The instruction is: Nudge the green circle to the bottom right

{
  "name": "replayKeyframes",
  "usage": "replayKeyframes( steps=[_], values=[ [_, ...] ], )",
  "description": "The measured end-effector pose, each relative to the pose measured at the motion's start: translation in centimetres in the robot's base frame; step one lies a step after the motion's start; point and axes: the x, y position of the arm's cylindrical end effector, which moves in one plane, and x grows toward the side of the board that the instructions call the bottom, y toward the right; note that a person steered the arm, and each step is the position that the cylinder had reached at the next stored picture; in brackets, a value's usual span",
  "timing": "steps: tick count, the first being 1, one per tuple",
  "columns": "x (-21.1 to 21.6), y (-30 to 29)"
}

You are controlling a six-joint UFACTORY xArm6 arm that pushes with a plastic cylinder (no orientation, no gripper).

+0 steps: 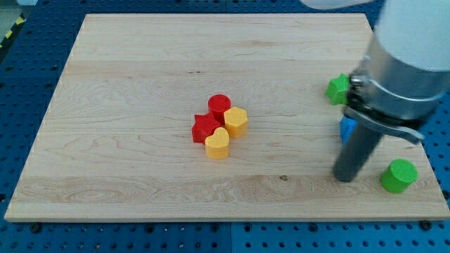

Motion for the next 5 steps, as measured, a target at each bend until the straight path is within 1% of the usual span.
replayKeyframes(
  steps=[1,2,3,4,5],
  values=[
    [1.9,5.4],
    [4.1,8.3],
    [4.7,9.1],
    [4.6,12.0],
    [4.3,16.3]
  ],
)
